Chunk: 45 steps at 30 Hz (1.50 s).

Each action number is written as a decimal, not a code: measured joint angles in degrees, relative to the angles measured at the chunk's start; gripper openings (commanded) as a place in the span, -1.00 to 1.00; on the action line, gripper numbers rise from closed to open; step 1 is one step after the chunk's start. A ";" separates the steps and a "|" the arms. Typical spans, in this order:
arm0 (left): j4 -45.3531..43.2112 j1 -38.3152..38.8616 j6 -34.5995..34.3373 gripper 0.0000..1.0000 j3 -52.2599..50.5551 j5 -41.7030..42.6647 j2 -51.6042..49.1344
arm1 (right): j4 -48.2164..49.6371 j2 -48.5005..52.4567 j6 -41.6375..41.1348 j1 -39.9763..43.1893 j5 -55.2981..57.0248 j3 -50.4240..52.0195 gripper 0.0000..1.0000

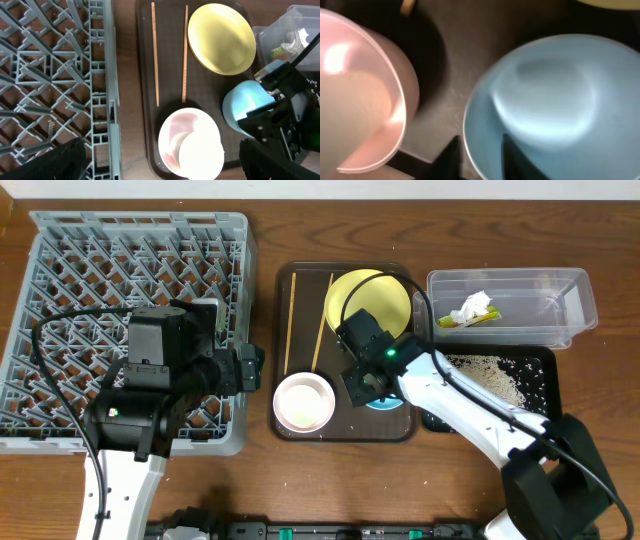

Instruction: Sort waste into correct bins and load items into the dishwasher

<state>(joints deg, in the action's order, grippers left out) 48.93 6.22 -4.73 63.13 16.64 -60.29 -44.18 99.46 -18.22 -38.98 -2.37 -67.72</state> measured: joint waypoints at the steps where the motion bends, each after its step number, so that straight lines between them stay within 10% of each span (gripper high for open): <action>1: 0.13 0.00 0.00 0.97 0.00 0.00 0.00 | 0.59 0.22 -0.33 0.00 -0.31 0.00 0.15; 8: 2.19 0.00 -0.61 0.96 0.00 2.62 0.00 | 0.81 -0.13 -0.87 2.29 -1.81 -1.38 0.33; 18: 8.39 1.68 -4.39 0.95 0.00 1.64 -2.73 | 2.45 -8.17 1.25 12.90 -18.05 -8.20 0.07; 29: 8.09 -4.70 -17.94 0.96 0.00 -9.57 -0.94 | -0.96 -0.83 3.41 -2.73 -15.19 -8.28 0.09; 35: 9.18 -4.94 -15.65 0.96 -0.02 -7.26 0.44 | -0.50 6.54 3.30 -6.91 -11.15 -8.26 -0.94; 45: 4.83 -6.19 -8.98 0.96 0.00 9.62 1.16 | 0.52 4.50 3.37 -1.51 -14.12 -8.74 -0.98</action>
<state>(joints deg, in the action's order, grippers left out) 53.76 0.03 -13.72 63.13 26.26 -59.13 -43.66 103.96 -14.85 -40.49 -16.49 -76.47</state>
